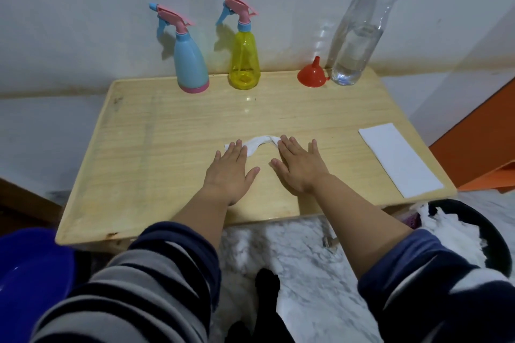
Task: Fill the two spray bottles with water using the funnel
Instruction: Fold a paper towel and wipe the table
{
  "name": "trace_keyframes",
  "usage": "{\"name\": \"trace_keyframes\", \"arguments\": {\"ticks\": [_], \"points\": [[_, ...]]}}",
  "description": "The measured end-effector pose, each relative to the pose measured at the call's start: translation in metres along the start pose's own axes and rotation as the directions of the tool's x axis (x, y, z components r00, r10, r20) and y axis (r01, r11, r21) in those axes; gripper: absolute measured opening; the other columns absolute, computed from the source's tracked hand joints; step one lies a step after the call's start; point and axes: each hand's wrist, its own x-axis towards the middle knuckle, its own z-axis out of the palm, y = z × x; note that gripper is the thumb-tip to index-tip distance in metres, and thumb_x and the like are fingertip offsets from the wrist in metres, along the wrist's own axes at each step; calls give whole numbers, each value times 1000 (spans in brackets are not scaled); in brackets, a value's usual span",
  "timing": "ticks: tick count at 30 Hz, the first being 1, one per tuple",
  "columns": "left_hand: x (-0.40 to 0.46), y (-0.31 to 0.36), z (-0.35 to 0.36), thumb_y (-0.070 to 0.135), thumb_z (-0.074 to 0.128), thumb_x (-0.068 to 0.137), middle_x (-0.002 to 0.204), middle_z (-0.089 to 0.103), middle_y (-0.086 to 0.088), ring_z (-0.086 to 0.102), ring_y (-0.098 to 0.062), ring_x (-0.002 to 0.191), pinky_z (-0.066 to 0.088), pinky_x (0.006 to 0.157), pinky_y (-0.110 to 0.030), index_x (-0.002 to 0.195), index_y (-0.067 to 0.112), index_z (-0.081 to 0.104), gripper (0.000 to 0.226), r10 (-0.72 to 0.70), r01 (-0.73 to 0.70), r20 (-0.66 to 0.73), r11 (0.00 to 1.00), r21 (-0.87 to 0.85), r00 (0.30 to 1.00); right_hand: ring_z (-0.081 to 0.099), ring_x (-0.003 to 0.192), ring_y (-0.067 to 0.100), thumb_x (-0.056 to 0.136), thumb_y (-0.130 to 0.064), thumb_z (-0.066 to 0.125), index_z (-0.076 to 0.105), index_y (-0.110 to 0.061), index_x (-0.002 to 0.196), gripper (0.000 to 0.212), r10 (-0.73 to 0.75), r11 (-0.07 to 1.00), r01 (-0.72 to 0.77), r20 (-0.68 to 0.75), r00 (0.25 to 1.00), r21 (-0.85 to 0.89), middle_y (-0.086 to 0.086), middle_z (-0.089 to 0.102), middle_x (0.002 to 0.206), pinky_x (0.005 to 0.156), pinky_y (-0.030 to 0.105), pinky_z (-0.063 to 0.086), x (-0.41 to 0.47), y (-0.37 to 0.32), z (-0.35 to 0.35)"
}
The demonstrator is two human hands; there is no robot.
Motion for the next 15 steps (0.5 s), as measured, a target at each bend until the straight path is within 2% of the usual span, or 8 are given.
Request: {"name": "trace_keyframes", "arguments": {"ticks": [11, 13, 15], "points": [[-47, 12, 8, 41, 19, 103, 162, -1, -2, 1, -16, 150, 4, 121, -37, 154, 15, 6, 58, 45, -45, 5, 998, 39, 999, 5, 150, 16, 103, -40, 15, 10, -12, 154, 58, 41, 999, -41, -21, 999, 7, 0, 4, 163, 119, 51, 0, -50, -15, 14], [-55, 13, 10, 37, 19, 104, 162, 2, -2, 3, -16, 149, 6, 120, -36, 154, 18, 8, 55, 67, -66, -18, 997, 39, 998, 13, 149, 19, 103, -33, 22, 18, -11, 153, 54, 32, 999, -31, -68, 997, 8, 2, 12, 162, 119, 49, 7, -56, -16, 17], [-62, 14, 12, 33, 21, 105, 162, 8, 0, 9, -16, 149, 11, 119, -34, 154, 20, 13, 51, 76, -74, -56, 997, 31, 996, 34, 138, 25, 99, -20, 36, 38, -11, 144, 46, 18, 1000, -15, -185, 983, 18, 5, 35, 153, 110, 40, 27, -61, -15, 19]]}}
